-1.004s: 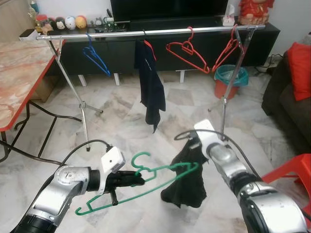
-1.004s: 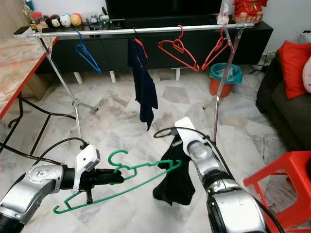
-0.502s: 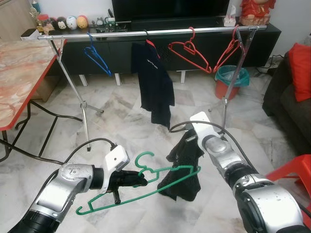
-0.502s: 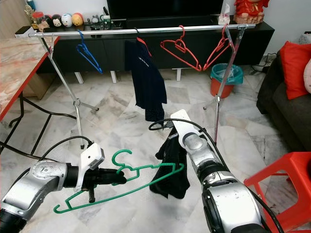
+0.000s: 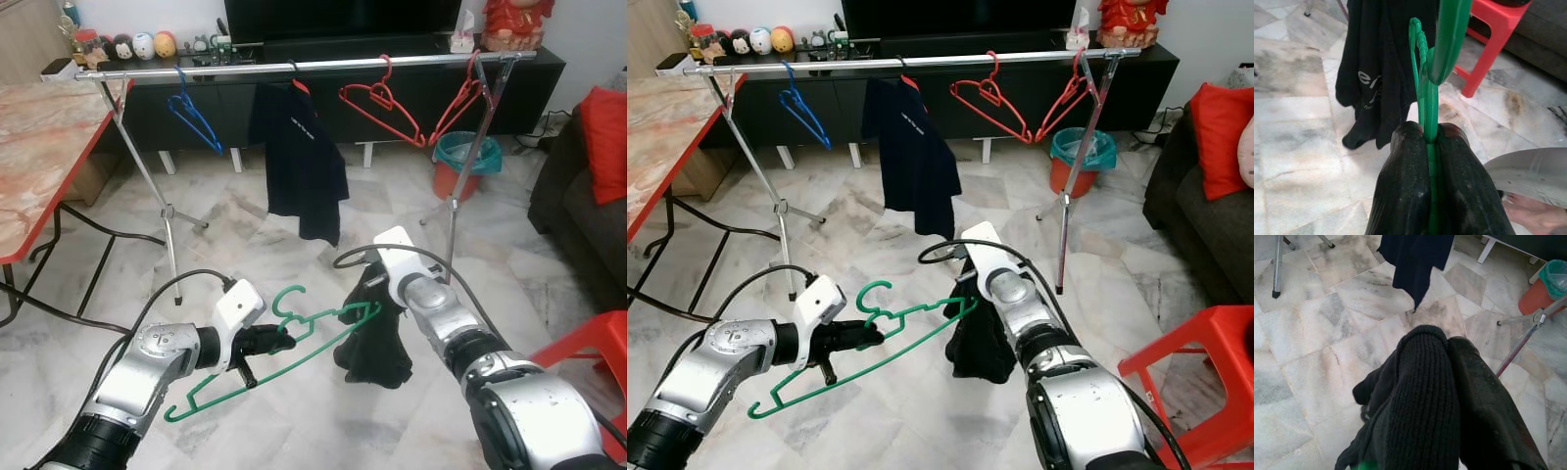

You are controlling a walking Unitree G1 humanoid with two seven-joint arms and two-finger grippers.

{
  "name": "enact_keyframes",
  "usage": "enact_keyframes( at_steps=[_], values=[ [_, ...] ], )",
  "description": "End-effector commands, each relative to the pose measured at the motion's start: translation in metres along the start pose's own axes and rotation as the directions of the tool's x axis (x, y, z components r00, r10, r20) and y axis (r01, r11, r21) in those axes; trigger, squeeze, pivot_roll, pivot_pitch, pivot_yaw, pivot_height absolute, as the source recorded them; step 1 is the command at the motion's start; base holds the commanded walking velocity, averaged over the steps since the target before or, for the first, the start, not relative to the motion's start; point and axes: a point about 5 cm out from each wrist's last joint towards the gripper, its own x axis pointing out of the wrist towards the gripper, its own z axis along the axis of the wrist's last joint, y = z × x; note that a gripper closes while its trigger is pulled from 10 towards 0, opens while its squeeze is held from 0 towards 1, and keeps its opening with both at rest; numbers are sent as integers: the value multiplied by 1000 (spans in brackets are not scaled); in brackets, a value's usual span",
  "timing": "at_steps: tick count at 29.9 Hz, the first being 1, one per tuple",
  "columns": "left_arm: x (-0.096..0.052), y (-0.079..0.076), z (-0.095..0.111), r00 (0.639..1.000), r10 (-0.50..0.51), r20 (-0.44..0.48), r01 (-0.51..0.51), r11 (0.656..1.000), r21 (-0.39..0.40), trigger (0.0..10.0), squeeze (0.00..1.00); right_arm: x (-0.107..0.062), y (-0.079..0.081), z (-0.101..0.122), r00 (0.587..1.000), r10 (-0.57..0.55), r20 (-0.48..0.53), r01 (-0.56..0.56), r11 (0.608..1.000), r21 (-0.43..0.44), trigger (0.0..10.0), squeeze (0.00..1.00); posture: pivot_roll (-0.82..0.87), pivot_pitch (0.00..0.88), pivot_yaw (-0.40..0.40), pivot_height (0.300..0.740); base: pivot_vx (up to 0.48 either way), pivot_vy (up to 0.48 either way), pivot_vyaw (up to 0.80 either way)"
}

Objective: Hang hanger

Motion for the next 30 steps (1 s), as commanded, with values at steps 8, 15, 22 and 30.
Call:
enact_keyframes(
  at_steps=[8, 15, 22, 30],
  values=[
    [-14, -12, 2, 992, -122, -15, 122, 993, 1, 10000, 0, 1, 0, 4, 1000, -1, 4, 1, 1000, 18, 10000, 0, -29, 0, 34, 740, 0, 0, 0],
    [-9, -9, 4, 997, -82, -10, 82, 997, 13, 10000, 0, 1, 3, 8, 1000, 10, 12, -11, 1000, 25, 10000, 0, -25, 0, 36, 740, 0, 0, 0],
    [-8, 3, -3, 999, 23, -47, -22, 999, 29, 10000, 0, 1, 7, 8, 999, 29, 14, -29, 999, 30, 10000, 0, -24, 0, 38, 740, 0, 0, 0],
    [-8, 21, -2, 979, 202, -31, -201, 979, 35, 10000, 0, 2, 11, 10, 998, 54, 23, -55, 998, 26, 10000, 0, -24, 0, 38, 740, 0, 0, 0]
  ],
)
